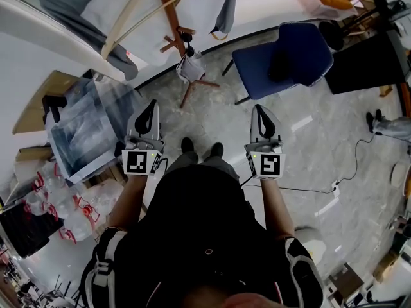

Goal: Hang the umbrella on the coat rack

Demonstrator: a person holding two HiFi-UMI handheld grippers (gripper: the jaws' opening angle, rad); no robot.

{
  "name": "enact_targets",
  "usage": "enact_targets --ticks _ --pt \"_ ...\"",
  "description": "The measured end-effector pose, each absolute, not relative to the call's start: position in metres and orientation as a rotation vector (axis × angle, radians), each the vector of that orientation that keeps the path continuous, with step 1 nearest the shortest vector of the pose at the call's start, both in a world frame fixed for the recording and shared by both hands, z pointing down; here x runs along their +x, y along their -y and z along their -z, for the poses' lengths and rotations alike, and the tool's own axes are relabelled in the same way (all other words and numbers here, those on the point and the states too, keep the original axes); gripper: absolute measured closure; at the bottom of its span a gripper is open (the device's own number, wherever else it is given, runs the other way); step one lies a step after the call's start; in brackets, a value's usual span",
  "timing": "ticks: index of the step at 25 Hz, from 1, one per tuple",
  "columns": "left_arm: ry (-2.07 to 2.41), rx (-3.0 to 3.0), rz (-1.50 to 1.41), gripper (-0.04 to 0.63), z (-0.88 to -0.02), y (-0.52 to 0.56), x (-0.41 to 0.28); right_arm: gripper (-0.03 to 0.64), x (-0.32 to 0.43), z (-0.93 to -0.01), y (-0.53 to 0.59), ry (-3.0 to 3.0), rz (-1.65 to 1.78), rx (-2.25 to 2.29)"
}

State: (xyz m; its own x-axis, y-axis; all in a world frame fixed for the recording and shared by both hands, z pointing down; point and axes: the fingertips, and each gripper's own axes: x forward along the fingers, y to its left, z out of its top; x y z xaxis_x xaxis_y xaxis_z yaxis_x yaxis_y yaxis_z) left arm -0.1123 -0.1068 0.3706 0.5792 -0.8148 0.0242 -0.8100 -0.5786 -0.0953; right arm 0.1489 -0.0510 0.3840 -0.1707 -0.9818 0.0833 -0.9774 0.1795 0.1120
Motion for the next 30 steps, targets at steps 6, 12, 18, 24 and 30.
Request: enact_targets --ticks 6,12,18,24,30 --pt "-1.417 -2.724 0.104 0.595 -0.372 0.104 -0.113 0.615 0.154 -0.392 0.045 2.278 0.022 1.923" --pt "-1.422 -2.723 0.114 0.595 -0.376 0.102 -0.114 0.617 0.153 -0.399 0.044 2.259 -0.002 1.919" --pt "-1.424 -2.725 0.114 0.595 -0.378 0.102 -0.115 0.617 0.149 -0.401 0.047 2.256 -0.004 1.912" --pt "-1.421 -2.730 0.118 0.595 -0.379 0.101 -0.116 0.617 0.146 -0.404 0.048 2.246 -0.031 1.896" --pt "-1.424 -2.727 0.114 0.595 -0.379 0.102 -0.116 0.617 0.144 -0.399 0.052 2.248 -0.003 1.893"
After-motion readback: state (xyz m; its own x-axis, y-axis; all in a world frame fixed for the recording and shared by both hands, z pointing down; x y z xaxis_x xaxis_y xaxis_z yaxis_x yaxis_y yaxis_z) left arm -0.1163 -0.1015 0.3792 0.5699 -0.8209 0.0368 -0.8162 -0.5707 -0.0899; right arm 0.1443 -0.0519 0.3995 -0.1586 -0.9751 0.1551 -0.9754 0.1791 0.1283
